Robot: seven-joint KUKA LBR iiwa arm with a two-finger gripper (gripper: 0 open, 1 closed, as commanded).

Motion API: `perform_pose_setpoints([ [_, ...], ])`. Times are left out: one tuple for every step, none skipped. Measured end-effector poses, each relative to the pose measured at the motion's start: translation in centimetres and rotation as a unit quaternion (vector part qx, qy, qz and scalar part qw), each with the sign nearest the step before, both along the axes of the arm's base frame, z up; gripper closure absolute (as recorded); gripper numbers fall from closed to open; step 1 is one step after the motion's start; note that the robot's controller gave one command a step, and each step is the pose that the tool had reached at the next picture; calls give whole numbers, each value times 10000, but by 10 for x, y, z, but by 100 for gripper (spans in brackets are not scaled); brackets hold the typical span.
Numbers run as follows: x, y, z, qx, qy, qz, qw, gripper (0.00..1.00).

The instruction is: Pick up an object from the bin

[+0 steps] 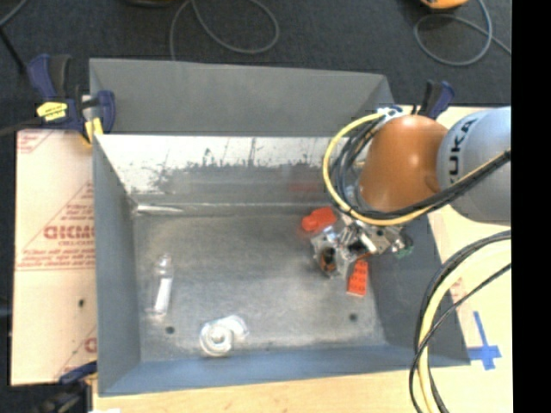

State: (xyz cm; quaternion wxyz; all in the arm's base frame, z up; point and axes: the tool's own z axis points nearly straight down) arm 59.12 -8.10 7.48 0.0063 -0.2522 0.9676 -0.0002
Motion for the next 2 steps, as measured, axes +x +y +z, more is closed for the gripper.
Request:
perform_pose_setpoints([
  [-2, 0, 21, 4, 46, -3, 10000, 100],
  [0, 0, 44, -3, 13, -6, 10000, 100],
])
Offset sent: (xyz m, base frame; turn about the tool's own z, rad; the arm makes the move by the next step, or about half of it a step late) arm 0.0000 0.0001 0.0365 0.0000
